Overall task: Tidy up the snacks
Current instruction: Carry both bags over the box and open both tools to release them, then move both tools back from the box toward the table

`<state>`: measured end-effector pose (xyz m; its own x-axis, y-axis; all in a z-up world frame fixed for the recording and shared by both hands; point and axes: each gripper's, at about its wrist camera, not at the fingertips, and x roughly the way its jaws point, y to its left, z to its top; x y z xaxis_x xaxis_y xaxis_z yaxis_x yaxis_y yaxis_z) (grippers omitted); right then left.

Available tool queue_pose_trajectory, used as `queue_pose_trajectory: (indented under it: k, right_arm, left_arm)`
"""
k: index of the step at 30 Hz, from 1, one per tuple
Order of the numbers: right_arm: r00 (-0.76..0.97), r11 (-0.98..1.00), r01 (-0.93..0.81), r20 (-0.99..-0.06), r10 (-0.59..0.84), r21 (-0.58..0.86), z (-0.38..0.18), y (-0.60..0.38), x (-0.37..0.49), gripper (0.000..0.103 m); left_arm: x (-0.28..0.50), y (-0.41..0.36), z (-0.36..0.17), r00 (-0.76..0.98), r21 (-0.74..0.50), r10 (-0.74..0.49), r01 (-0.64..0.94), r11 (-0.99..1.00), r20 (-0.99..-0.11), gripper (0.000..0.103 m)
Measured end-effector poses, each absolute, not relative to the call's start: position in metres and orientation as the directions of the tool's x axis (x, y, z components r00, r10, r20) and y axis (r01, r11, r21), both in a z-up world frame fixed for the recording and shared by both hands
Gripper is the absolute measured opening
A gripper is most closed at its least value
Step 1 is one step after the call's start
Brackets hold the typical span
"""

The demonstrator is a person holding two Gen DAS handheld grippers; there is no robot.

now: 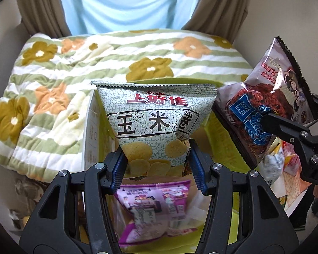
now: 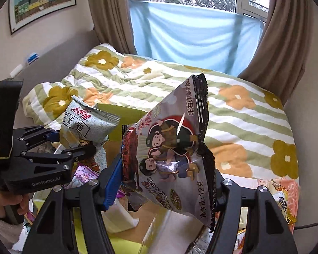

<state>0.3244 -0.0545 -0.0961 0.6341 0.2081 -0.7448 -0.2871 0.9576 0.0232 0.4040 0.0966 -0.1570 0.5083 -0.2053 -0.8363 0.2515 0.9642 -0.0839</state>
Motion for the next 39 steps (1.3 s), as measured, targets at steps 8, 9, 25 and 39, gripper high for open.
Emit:
queue_pose_trajectory:
  k: [8, 9, 25, 39]
  right_arm:
    - [0.613, 0.969, -0.242, -0.782, 0.108, -0.056, -0.114, -0.044, 0.34, 0.062]
    - [0.609, 0.968, -0.244, -0.785, 0.11, -0.054, -0.114, -0.043, 0.343, 0.062]
    - [0.556, 0.951, -0.309, -0.816, 0.159, -0.026, -0.131, -0.042, 0.362, 0.063]
    - [0.616, 0.947, -0.321, -0.756, 0.222, 0.016, -0.124, -0.043, 0.337, 0.101]
  left_arm:
    - [0.428, 0.101, -0.186, 0.431, -0.044, -0.158, 0.262, 0.964, -0.888, 0.062]
    - [0.428, 0.101, -0.187, 0.43, -0.043, -0.155, 0.26, 0.965, -0.889, 0.077]
    - [0.382, 0.126, -0.178, 0.46, -0.1, -0.12, 0.067, 0.993, -0.88, 0.094]
    - [0.338, 0.129, -0.169, 0.483, -0.067, -0.061, 0.006, 0.998, -0.873, 0.094]
